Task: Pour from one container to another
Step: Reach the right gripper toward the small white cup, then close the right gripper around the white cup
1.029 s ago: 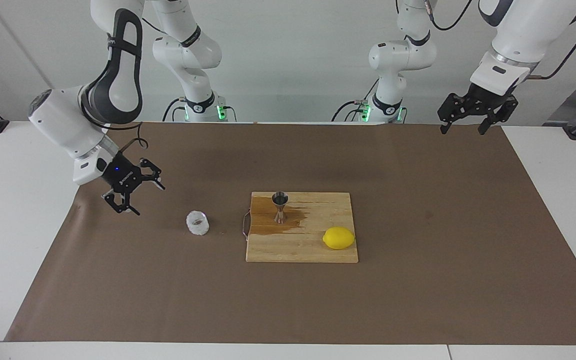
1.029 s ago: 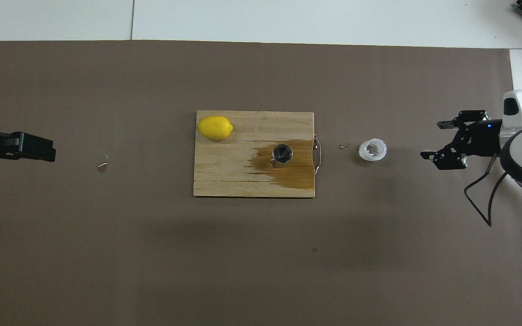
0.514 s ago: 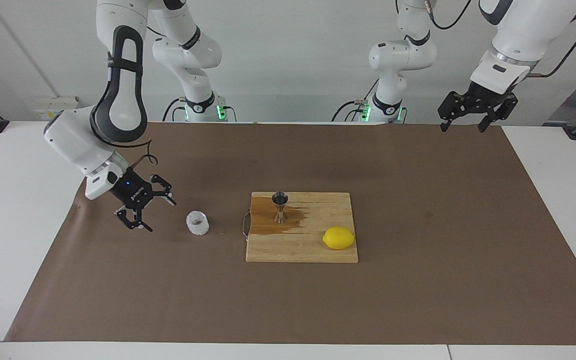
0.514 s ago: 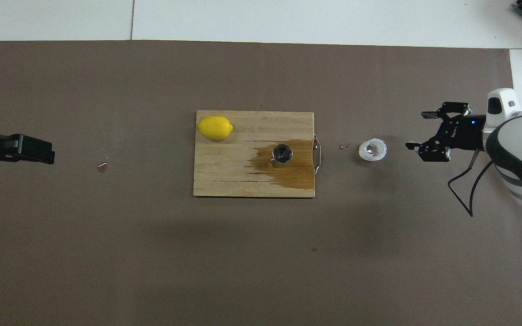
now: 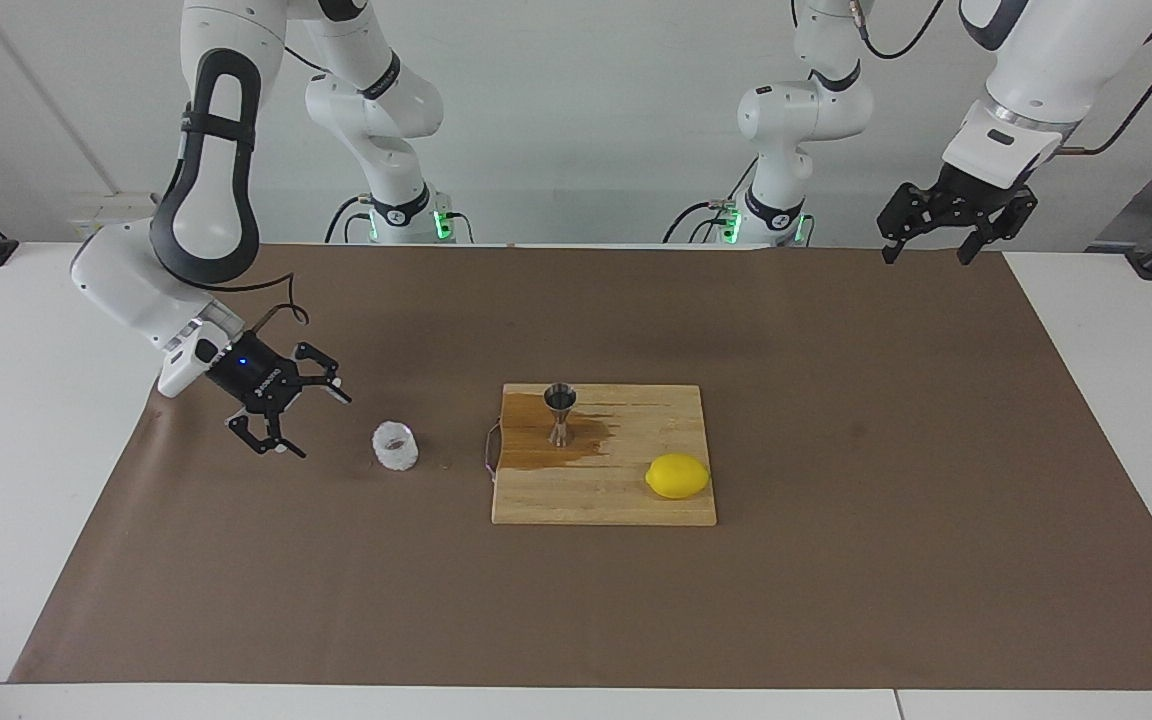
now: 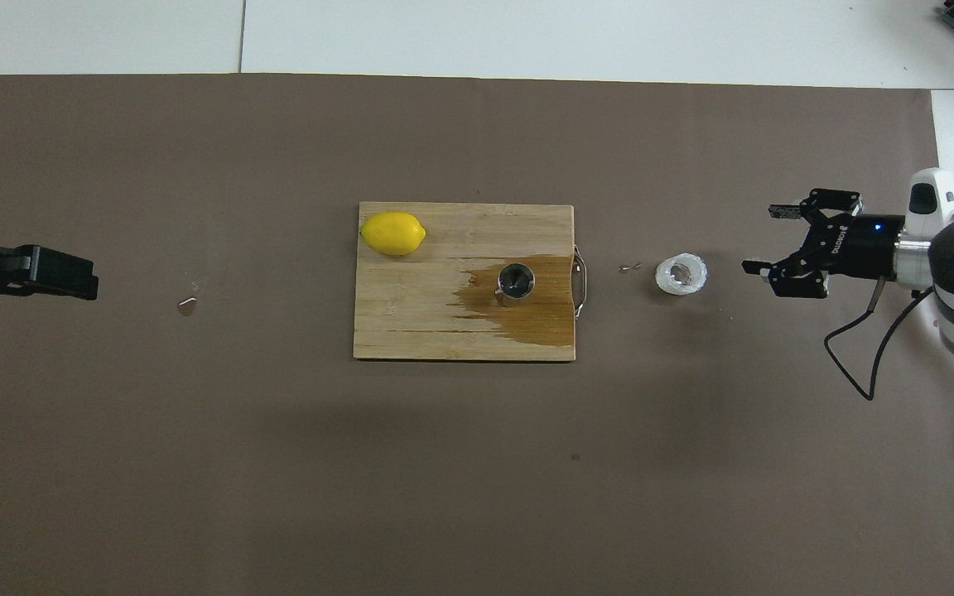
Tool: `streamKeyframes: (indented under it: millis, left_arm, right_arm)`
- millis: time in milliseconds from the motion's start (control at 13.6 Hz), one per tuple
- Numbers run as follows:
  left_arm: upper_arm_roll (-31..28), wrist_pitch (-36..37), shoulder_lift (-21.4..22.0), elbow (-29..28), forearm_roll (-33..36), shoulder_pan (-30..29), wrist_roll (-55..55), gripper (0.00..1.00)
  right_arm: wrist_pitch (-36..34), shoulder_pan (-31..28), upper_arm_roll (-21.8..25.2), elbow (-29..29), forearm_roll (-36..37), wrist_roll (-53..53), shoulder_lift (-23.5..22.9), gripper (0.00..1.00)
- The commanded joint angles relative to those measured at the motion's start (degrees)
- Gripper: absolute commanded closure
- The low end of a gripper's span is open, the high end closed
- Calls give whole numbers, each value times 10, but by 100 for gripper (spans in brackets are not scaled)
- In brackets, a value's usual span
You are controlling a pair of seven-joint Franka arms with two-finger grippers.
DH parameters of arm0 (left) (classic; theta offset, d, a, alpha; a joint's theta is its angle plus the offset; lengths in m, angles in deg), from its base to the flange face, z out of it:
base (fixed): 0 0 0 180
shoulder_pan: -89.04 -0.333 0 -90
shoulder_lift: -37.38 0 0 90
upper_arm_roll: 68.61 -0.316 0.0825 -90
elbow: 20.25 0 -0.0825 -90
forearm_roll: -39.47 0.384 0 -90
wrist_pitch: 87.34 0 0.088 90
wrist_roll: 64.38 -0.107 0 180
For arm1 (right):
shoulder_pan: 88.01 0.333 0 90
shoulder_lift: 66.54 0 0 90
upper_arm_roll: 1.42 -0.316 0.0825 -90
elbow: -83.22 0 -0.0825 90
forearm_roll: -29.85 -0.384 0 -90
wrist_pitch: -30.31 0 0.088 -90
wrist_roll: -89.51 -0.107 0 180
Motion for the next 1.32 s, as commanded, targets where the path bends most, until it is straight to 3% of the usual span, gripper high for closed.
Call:
streamKeyframes:
  millis: [0,294,735,1249]
  left_arm:
    - [-4,5,12,-12,5,2,-3,0]
    - [-4,6,12,-12,5,2,-3,0]
    - [-4,5,12,-12,5,2,-3,0]
    - [-4,5,12,-12,5,2,-3,0]
  right_arm:
    - [-23,-8,-4,4,-39,37,-13,0]
    - [-64,-14,-4,4,-140,153,-73,0]
    - [-136,-19,-3,-11,-146,183,-84,0]
    - [-92,-4,-4,-10,-174,264,-113,0]
